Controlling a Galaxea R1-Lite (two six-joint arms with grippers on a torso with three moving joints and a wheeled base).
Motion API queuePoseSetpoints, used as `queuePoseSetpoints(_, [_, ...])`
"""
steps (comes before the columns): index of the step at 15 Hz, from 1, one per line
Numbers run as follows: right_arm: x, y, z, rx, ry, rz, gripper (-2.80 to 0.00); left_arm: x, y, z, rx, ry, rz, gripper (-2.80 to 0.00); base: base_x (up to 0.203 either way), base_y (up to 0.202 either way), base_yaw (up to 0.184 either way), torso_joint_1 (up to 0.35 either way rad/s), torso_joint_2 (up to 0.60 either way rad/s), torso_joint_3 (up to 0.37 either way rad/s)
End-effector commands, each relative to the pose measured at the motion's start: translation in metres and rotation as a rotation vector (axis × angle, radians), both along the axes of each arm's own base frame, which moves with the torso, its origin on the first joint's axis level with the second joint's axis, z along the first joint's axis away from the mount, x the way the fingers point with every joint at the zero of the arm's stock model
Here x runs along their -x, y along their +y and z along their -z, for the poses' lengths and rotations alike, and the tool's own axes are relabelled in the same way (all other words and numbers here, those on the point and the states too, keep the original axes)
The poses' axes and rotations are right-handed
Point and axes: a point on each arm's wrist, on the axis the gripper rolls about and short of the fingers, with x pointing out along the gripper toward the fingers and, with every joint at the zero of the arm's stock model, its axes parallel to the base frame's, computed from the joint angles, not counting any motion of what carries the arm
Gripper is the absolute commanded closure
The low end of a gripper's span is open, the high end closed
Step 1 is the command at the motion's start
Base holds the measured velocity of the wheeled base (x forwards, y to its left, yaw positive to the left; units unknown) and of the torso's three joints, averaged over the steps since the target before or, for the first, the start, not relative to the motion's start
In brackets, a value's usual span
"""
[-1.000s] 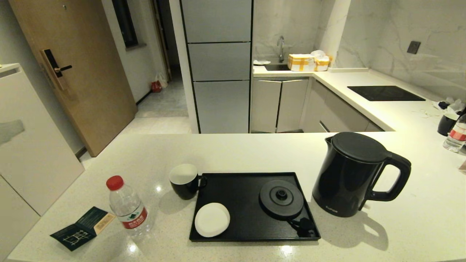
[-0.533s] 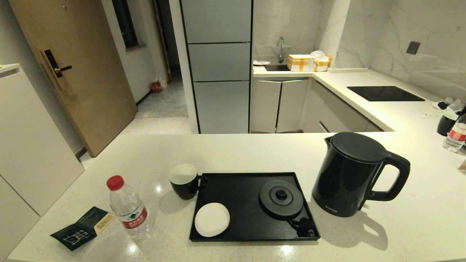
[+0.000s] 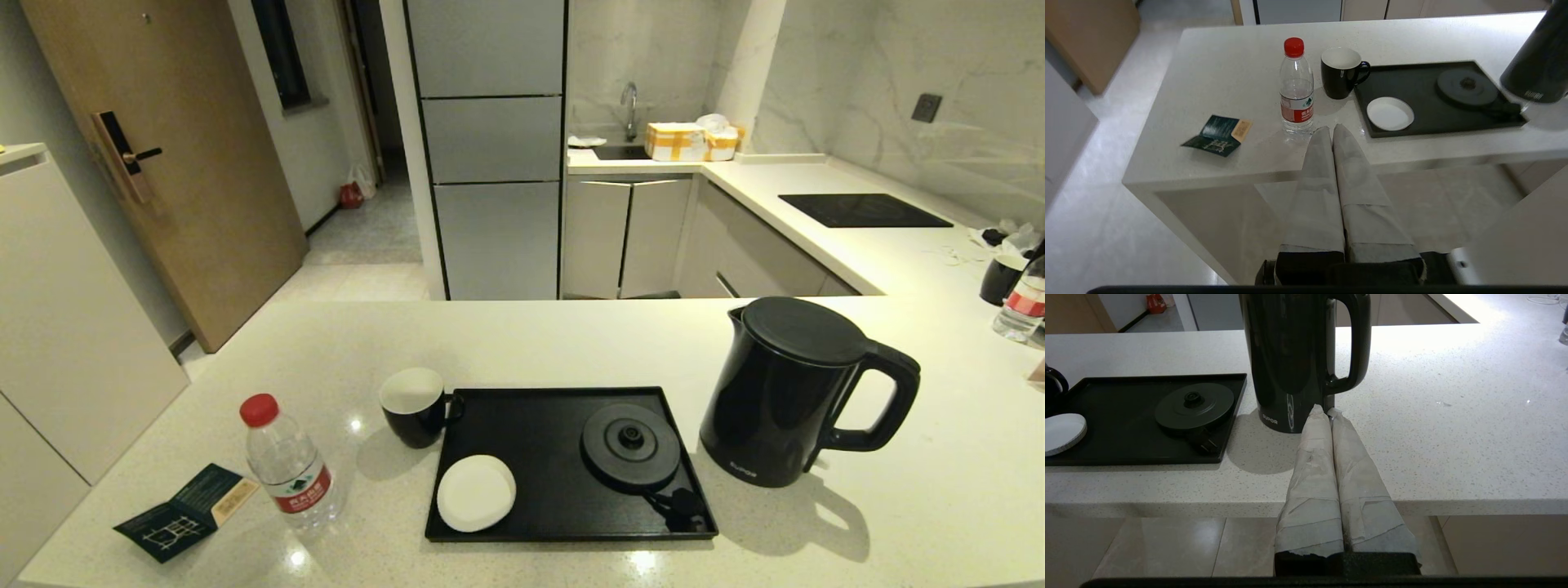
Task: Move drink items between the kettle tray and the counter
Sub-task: Return the bottled water to its original position
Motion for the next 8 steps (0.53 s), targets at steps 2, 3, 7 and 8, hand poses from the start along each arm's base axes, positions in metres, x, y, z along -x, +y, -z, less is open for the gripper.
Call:
queuePoseSetpoints(2, [0.0, 0.0, 0.0, 0.0, 0.002, -0.001, 0.0, -0.013, 0.0, 0.036, -0.028, -0.119, -0.008, 0.0, 0.0, 0.0, 0.0, 0.0, 0.0, 0.0])
queuePoseSetpoints(3, [0.0, 0.0, 0.0, 0.0, 0.003, -0.001, 0.0, -0.032, 0.0, 0.049, -0.034, -0.141, -0.023, 0.0, 0.0, 0.0, 0.0, 0.0, 0.0, 0.0])
queuePoseSetpoints(7, [0.0, 0.0, 0.0, 0.0, 0.002, -0.001, 0.0, -0.07, 0.001, 0.079, -0.05, -0.285, -0.089, 0.0, 0.0, 0.0, 0.0, 0.0, 0.0, 0.0])
queuePoseSetpoints(8, [0.0, 0.0, 0.0, 0.0, 0.003, -0.001, 0.0, -0.08, 0.001, 0.096, -0.055, -0.242, -0.1, 0.0, 0.0, 0.0, 0.0, 0.0, 0.0, 0.0])
